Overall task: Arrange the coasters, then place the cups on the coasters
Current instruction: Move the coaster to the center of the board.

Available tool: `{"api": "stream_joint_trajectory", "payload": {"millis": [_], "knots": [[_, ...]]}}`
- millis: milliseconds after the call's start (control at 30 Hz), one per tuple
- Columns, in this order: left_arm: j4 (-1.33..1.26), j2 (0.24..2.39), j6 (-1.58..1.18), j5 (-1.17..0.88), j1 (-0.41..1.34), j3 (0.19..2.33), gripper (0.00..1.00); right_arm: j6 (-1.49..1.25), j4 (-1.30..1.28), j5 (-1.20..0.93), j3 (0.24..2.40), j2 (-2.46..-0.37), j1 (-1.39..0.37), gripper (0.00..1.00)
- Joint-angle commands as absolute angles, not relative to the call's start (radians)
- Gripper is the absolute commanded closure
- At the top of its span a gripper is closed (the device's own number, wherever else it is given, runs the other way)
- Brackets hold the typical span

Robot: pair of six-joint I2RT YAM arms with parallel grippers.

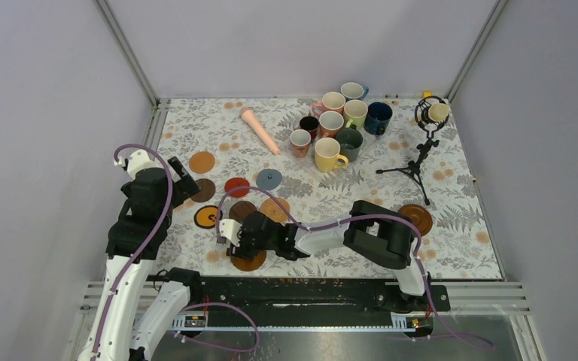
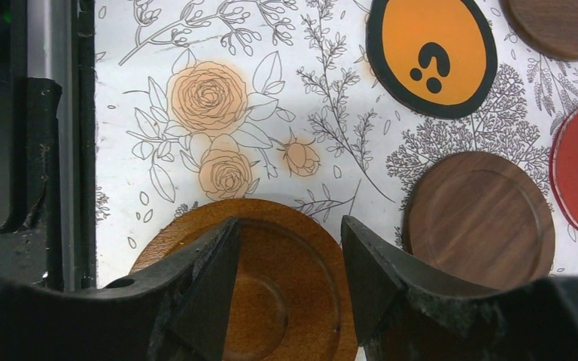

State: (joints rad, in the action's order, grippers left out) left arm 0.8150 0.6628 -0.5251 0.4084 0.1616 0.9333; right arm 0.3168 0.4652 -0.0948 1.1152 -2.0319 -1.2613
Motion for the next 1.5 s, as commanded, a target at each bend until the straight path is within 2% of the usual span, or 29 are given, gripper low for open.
{"api": "stream_joint_trajectory", "payload": {"millis": [0,867,1200,1300,1467], "knots": [[0.787,0.66,-0.531,0.434,0.159,0.956,0.01,0.326,0.464,-0.075,1.111,-2.054,-1.232,0.41],[0.784,0.673,-0.537,0.429,0.16,0.957,0.01,0.339,0.42,-0.018,1.103,-2.028,-1.16,0.45],[0.779,0.699,-0.543,0.413,0.159,0.952,0.01,0.285,0.354,-0.199,1.078,-1.797,-1.172,0.42],[0.779,0.7,-0.544,0.417,0.159,0.951,0.01,0.152,0.367,-0.1,1.024,-1.693,-1.172,0.42],[0.776,0.691,-0.546,0.407,0.159,0.95,0.01,-0.208,0.181,0.34,0.938,-1.518,-1.171,0.41]]}}
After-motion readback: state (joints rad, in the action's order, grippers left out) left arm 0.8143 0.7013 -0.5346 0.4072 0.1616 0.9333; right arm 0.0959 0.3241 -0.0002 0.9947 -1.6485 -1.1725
